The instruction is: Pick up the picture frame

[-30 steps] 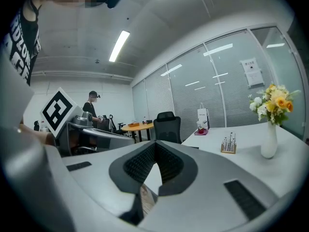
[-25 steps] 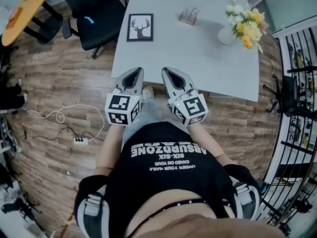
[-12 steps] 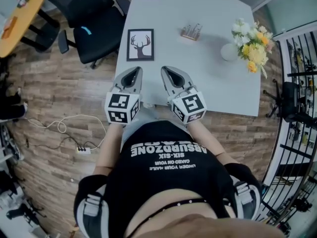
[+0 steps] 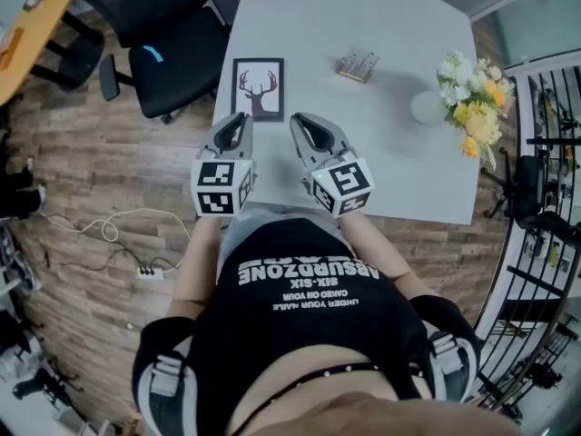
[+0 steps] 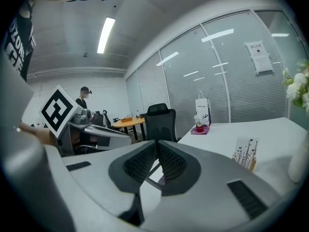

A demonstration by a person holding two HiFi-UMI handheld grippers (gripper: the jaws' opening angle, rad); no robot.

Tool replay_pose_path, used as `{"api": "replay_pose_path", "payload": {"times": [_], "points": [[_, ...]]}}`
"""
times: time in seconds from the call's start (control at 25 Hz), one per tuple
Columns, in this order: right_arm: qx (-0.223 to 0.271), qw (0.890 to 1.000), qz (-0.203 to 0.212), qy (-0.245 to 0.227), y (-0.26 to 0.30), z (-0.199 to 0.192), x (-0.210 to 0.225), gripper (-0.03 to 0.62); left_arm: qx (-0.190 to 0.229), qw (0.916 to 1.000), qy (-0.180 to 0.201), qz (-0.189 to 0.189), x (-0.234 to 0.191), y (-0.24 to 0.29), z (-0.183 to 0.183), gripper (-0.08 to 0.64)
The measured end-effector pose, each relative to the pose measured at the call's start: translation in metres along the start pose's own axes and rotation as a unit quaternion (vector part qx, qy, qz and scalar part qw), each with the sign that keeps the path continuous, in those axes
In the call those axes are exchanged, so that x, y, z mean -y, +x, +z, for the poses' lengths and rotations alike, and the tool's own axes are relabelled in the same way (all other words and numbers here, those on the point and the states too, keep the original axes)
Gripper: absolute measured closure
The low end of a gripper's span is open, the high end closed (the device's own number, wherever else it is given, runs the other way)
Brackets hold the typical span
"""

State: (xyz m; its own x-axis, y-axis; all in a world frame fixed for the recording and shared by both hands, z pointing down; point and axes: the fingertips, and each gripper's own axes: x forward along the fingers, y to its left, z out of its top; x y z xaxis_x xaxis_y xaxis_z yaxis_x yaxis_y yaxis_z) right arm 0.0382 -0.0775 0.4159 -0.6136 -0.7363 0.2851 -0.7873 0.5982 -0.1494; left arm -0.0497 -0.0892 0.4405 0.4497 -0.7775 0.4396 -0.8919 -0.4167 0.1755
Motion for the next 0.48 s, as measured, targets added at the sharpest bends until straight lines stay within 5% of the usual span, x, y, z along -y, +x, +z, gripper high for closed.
{"api": "replay_pose_path", "payload": {"times": [0.28, 0.48], "points": [[-0.034, 0.999, 0.017, 0.023, 0.026, -0.017, 0.011, 0.494, -0.008, 0.9992, -0.021, 0.033, -0.027, 0.022, -0.004, 0.532], [-0.059, 0.998, 0.01, 0.031, 0.044, -0.036, 0.025, 0.48, -0.025, 0.9983, -0.009, 0.053, -0.041, 0.042, -0.017, 0.445]]}}
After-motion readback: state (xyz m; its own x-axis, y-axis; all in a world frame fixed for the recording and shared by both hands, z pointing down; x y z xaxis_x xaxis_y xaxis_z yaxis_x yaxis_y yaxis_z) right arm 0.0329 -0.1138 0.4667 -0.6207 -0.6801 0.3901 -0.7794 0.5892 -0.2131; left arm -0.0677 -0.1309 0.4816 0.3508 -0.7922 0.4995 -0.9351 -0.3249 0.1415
